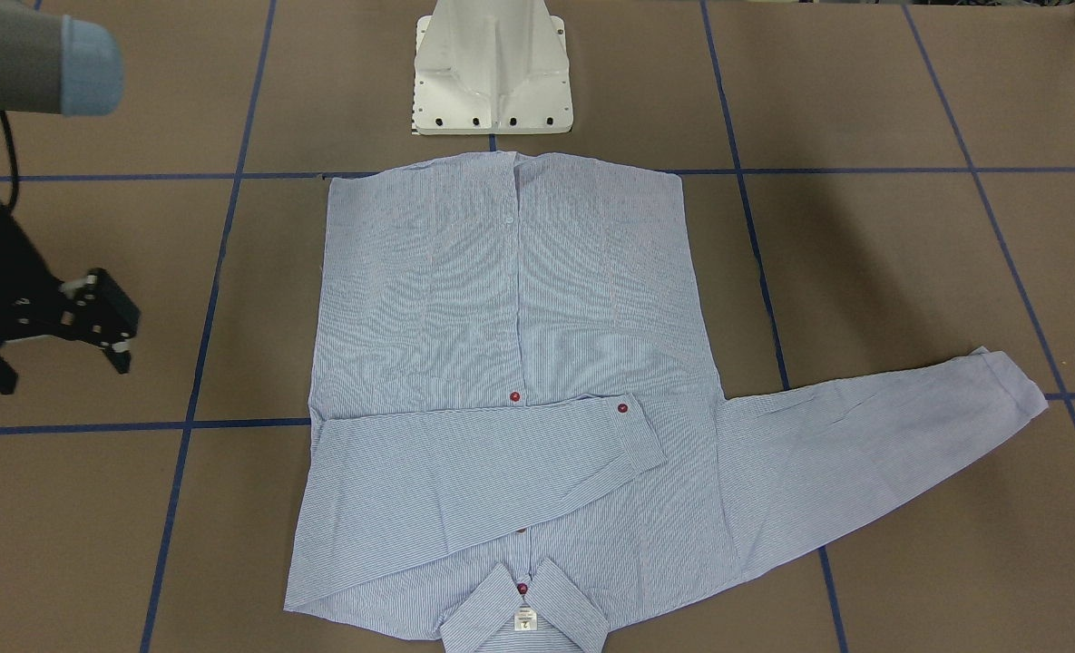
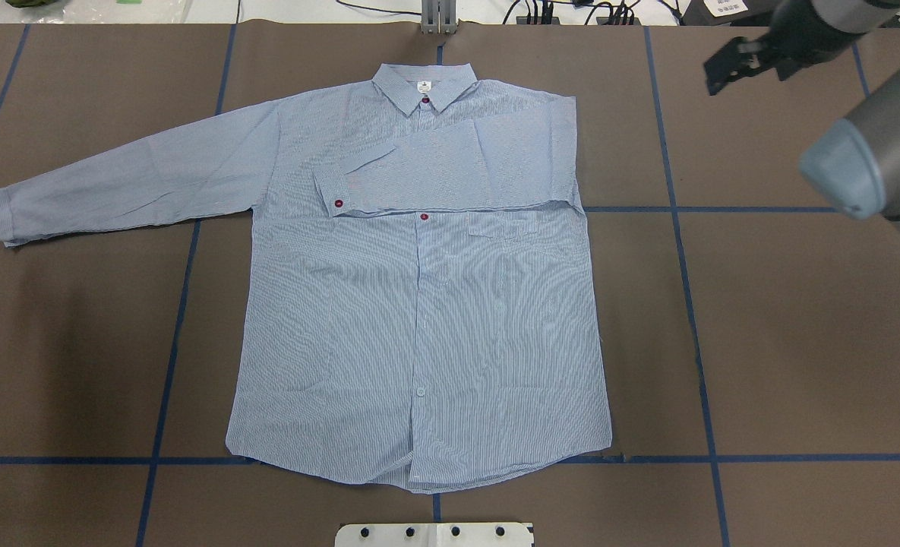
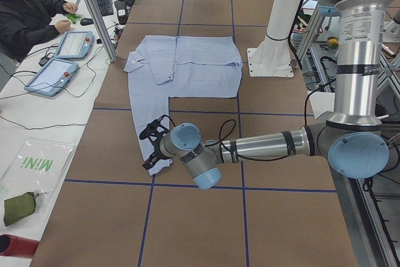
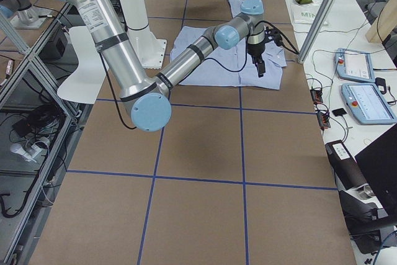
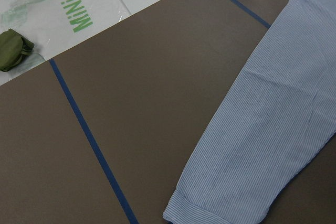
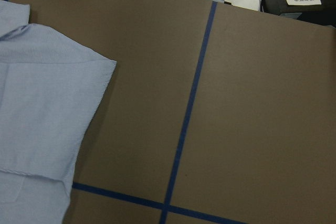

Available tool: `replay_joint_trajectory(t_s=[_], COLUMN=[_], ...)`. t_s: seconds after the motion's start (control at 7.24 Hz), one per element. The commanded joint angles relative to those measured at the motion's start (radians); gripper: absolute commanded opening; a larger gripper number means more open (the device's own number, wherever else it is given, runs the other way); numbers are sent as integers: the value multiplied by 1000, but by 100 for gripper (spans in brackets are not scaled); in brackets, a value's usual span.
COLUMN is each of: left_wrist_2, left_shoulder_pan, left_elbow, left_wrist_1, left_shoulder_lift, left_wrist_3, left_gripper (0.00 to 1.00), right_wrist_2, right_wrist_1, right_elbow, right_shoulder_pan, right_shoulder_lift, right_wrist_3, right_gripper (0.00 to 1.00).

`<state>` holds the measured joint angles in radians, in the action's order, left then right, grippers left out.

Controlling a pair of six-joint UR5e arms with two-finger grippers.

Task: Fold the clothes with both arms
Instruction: 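Release the sleeve on the shirt and raise the right gripper away, then lower the left gripper to the other sleeve cuff and grasp it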

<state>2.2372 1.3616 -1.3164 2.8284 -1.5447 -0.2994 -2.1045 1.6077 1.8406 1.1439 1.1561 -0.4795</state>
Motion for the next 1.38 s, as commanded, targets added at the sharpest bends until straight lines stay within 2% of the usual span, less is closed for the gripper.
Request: replay_joint_trajectory(t_s=[0.0,0.14,0.28,0.55,1.24], left_wrist_2=[-138,-207,-237,-276,-309], left_shoulder_pan=[-122,-183,-220,-249,-314], left_elbow=[42,58,109,131,195], left_wrist_1=[98,123,167,198,197], left_shoulder_lift=[0,-2,-14,-17,-40], left_wrist_3=[-218,-289,-347,-508,-515], left_gripper=[100,99,92,74,68], right_wrist_2=[-159,-214,-224,-223,-215], right_wrist_1=[-119,-164,-164,-166,-167], right_elbow=[16,11,12,14,12], right_shoulder_pan=[147,201,218,220,218], right_shoulder_lift=[194,250,258,260,264], right_wrist_3=[213,254,263,263,266], right_gripper=[100,100,100,100,100])
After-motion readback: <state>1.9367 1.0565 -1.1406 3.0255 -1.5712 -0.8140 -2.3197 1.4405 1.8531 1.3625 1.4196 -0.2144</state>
